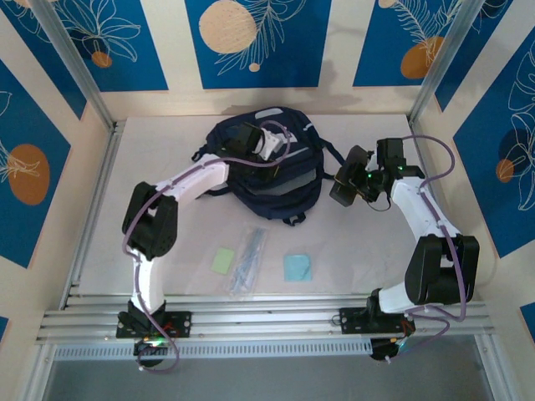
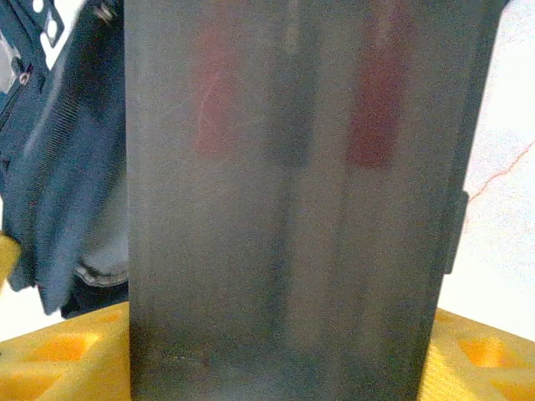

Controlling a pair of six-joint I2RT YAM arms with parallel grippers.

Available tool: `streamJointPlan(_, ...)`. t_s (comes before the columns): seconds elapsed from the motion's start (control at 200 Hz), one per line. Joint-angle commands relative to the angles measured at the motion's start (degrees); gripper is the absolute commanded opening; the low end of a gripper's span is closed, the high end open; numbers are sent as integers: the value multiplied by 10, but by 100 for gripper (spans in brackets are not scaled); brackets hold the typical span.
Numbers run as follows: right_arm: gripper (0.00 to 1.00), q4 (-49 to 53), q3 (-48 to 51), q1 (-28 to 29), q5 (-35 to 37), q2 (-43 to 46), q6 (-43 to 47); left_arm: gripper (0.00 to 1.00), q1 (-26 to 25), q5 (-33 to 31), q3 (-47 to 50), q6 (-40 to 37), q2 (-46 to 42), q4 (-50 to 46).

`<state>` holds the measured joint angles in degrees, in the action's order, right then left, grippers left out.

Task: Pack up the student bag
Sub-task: Open the student bag at the top-center of the table.

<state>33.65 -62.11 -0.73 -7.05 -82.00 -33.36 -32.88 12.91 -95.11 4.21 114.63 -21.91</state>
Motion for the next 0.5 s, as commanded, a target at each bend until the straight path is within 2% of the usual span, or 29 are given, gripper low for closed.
streamJointPlan(0.0, 42, -14, 8, 9, -47, 24, 13, 0, 23, 28, -23, 59, -28, 5)
streamJointPlan(0.215, 41, -73, 35, 60, -97, 5, -4, 0, 32, 24, -29, 69, -18, 7)
streamJointPlan(0.495, 41, -140, -13, 125, -130, -124, -78, 0, 36, 16, -25, 68, -14, 3)
